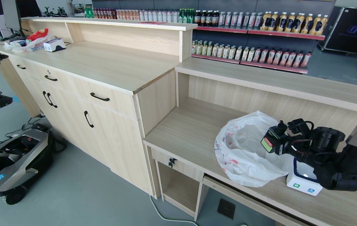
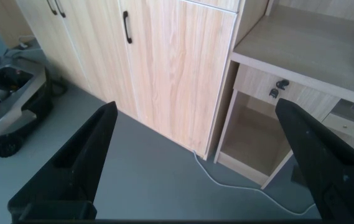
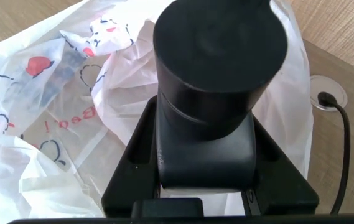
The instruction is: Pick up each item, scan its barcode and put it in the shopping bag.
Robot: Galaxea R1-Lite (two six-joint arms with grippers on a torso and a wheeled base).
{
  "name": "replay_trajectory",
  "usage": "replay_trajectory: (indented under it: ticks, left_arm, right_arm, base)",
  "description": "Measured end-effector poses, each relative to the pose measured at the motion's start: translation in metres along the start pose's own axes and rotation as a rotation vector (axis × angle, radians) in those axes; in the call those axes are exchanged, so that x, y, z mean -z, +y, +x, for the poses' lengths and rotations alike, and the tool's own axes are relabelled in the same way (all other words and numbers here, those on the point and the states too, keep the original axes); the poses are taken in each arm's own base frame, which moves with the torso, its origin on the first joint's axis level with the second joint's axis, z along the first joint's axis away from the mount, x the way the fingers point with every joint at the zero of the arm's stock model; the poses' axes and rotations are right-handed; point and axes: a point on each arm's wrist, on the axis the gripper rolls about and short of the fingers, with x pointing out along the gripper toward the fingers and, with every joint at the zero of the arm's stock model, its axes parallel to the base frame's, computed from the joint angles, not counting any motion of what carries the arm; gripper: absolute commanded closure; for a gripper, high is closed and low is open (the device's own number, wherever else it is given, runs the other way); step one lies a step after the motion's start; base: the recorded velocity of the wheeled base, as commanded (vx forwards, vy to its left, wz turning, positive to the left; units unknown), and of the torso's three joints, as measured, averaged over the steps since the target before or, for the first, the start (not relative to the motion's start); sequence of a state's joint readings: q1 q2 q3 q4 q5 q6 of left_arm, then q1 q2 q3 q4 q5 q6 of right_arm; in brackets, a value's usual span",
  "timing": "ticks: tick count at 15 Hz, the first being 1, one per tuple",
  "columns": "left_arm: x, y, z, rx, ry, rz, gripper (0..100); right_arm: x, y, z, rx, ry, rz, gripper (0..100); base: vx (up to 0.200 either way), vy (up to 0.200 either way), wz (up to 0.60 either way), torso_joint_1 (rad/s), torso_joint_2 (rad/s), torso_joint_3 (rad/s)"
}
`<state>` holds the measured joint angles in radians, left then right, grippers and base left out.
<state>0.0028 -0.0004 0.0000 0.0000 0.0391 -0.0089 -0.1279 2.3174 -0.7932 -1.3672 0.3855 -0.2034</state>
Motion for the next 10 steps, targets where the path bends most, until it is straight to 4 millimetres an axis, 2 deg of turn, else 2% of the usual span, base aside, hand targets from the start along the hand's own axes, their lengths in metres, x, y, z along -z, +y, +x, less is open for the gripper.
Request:
replay_trajectory:
  ticks: [10]
  left_arm:
    - [0.000, 0.000, 0.000, 0.000, 0.000, 0.000, 0]
  right_arm:
    - [0.010, -0.005, 0.012, 0.007, -0.013, -0.006, 100]
  base:
    - [0.000, 0.000, 0.00, 0.000, 0.00, 0.000]
